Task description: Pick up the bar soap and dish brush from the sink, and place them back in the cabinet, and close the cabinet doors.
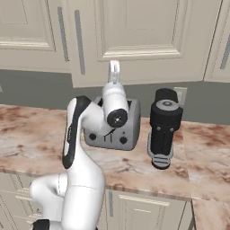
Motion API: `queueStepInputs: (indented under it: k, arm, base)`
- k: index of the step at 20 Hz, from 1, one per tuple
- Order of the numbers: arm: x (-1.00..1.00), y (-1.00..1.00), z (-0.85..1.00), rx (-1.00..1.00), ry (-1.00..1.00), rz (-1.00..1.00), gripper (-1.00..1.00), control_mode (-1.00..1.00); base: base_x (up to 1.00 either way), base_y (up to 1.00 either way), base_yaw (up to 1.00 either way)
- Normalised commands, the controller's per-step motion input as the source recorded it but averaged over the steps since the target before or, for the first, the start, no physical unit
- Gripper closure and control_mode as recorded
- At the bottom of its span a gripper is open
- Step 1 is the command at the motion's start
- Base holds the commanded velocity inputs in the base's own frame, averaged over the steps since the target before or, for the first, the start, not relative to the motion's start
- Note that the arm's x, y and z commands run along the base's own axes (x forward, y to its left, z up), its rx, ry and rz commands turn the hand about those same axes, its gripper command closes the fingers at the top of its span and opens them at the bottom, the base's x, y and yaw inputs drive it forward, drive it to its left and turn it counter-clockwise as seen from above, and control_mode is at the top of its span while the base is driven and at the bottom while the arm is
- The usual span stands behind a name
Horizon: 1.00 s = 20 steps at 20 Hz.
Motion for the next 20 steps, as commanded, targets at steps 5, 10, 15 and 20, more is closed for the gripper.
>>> queueStepInputs:
  k: [5, 10, 15, 20]
  arm:
    - [0.21, 0.24, 0.02, -0.06, 0.12, 0.00, -1.00, -1.00]
    - [0.19, 0.30, 0.00, -0.06, 0.12, 0.00, -1.00, -1.00]
    - [0.18, 0.31, 0.01, -0.05, 0.12, 0.00, -1.00, -1.00]
    - [0.22, 0.30, 0.01, -0.04, 0.12, 0.00, -1.00, -1.00]
  base:
    - [0.00, 0.00, 0.00]
    - [0.00, 0.00, 0.00]
    - [0.00, 0.00, 0.00]
    - [0.00, 0.00, 0.00]
